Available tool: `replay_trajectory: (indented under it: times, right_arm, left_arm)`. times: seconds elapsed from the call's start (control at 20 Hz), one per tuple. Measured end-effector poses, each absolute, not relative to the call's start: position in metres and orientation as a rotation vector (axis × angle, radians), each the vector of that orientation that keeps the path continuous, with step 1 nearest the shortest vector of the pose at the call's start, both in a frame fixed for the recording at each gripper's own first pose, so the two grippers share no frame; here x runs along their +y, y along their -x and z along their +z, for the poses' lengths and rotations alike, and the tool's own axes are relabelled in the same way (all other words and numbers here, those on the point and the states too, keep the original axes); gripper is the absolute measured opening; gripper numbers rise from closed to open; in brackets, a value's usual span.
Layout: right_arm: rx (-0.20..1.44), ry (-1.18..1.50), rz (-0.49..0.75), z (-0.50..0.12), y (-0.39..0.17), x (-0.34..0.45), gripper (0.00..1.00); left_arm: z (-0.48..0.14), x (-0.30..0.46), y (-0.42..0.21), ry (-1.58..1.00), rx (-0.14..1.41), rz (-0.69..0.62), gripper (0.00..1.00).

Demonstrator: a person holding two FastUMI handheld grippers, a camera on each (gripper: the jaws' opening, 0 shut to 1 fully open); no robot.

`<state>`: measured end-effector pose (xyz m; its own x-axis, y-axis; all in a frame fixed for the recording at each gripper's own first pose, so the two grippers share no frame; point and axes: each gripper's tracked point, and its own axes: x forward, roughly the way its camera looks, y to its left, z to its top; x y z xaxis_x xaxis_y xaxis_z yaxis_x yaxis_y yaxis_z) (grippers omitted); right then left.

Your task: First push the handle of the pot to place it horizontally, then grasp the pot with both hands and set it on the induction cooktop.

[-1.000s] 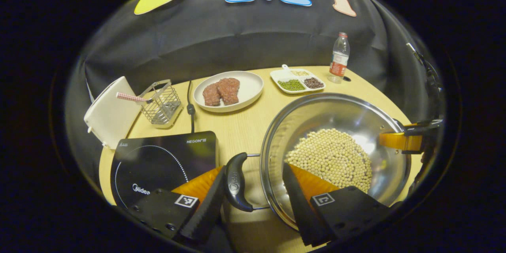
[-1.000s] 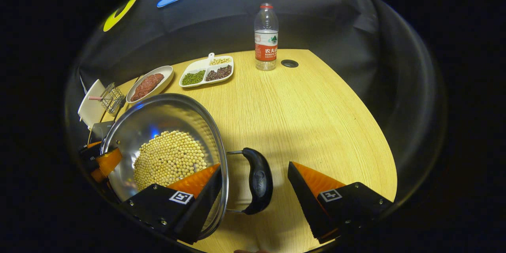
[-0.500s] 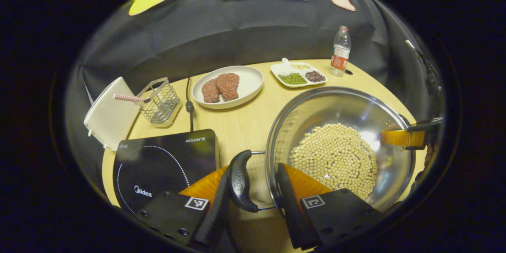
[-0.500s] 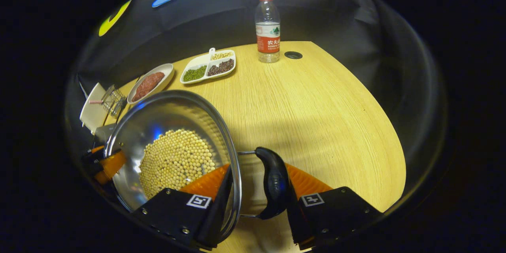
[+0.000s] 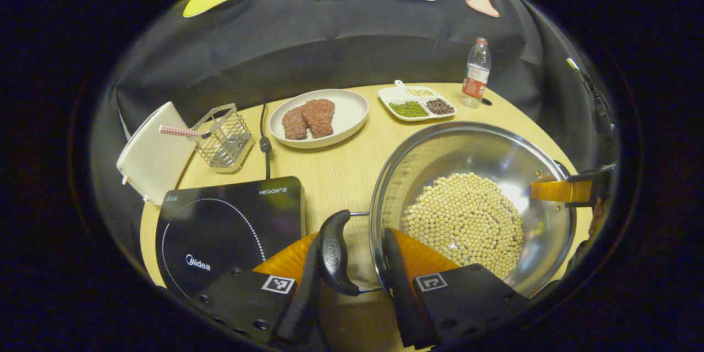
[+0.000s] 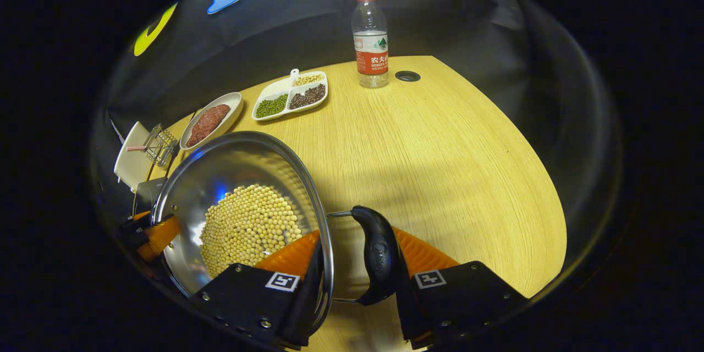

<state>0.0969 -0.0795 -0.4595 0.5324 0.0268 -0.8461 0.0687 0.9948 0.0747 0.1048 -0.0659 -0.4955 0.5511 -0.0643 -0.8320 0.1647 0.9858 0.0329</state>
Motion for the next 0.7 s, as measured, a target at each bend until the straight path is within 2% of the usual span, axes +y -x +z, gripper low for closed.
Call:
replay_trajectory:
  times: [0.1,0.45,0.55,0.6,0.7]
  right_arm:
    - [1.015,-0.093,-0.018,-0.458,-0.093,-0.079,0.61]
    - [1.008,-0.110,-0.008,-0.430,-0.080,-0.071,0.61]
    - [1.003,-0.111,-0.006,-0.422,-0.077,-0.068,0.60]
    - [0.999,-0.109,-0.005,-0.417,-0.076,-0.066,0.60]
    - [0.997,-0.106,-0.002,-0.407,-0.071,-0.061,0.60]
  left_arm:
    - [-0.491,-0.066,-0.102,-0.111,0.977,-0.135,0.65]
    - [-0.457,-0.060,-0.101,-0.121,0.946,-0.139,0.65]
    - [-0.447,-0.056,-0.099,-0.121,0.938,-0.141,0.62]
    - [-0.442,-0.054,-0.099,-0.119,0.934,-0.143,0.68]
    - [-0.432,-0.050,-0.097,-0.116,0.933,-0.143,0.67]
